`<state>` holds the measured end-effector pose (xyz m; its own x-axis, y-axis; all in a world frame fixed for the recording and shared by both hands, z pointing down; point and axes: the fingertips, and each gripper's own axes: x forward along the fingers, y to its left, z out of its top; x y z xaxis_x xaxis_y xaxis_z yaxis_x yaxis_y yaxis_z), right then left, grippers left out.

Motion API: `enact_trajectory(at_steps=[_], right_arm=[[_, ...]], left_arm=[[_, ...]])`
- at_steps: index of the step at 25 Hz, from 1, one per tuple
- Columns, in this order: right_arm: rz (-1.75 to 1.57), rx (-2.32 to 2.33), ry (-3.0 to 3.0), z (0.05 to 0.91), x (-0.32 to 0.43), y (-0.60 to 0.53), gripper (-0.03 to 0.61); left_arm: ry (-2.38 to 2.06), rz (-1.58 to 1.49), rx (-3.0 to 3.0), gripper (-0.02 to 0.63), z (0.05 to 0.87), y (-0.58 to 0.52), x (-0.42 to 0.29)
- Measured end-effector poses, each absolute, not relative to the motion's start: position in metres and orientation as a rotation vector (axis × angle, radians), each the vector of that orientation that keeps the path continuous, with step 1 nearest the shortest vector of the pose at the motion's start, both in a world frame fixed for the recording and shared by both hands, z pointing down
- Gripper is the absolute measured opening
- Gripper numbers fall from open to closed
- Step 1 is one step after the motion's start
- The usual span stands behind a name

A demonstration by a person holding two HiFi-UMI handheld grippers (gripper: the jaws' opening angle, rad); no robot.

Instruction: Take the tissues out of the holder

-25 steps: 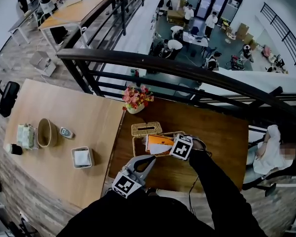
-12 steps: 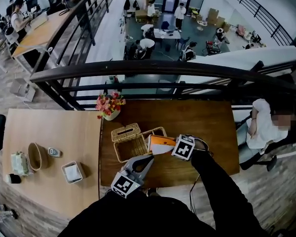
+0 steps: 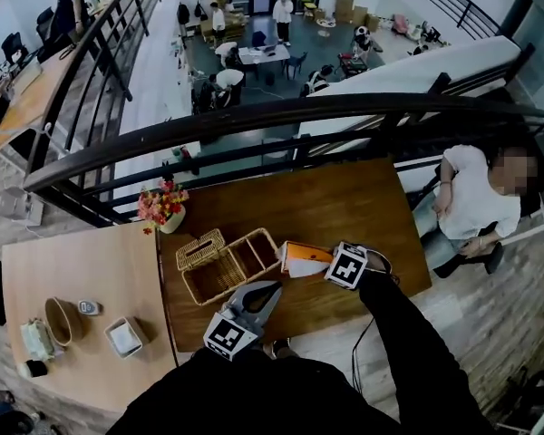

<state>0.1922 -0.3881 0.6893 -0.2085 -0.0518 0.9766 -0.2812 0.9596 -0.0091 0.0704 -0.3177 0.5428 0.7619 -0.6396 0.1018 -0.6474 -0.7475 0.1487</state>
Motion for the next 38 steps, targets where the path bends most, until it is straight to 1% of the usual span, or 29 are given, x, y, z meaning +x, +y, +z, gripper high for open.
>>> enact_trajectory(at_steps=[4, 10, 17, 26, 31, 35, 38], right_arm=[[0.261, 0.284, -1.757, 0.707, 0.222, -0.383, 0.16], [0.317, 0.314, -1.738, 0.738, 0.247, -0.38, 0.16], [0.332, 0.337, -1.73, 0.777, 0.256, -0.39, 0.16], [0.383, 0.363, -1.75, 0.803, 0.259, -0.402, 0.171], [0.395, 0.358, -1.754, 0.807, 0.26, -0.403, 0.198], [0.39, 0.342, -1.758, 0.8, 0.258, -0.401, 0.262], [0.378, 0.349, -1.791, 0.786, 0.256, -0.401, 0.285]], left_arm=[[-0.974, 0.096, 2.798, 0.009, 0.552, -0.318, 0.087], [-0.948, 0.108, 2.793, 0.009, 0.557, -0.322, 0.107], [-0.949, 0.129, 2.786, 0.009, 0.564, -0.326, 0.121], [-0.961, 0.156, 2.772, 0.009, 0.569, -0.328, 0.125], [-0.957, 0.167, 2.772, 0.009, 0.57, -0.328, 0.126], [-0.948, 0.15, 2.755, 0.009, 0.566, -0.33, 0.126], [-0.938, 0.162, 2.775, 0.009, 0.563, -0.334, 0.126]])
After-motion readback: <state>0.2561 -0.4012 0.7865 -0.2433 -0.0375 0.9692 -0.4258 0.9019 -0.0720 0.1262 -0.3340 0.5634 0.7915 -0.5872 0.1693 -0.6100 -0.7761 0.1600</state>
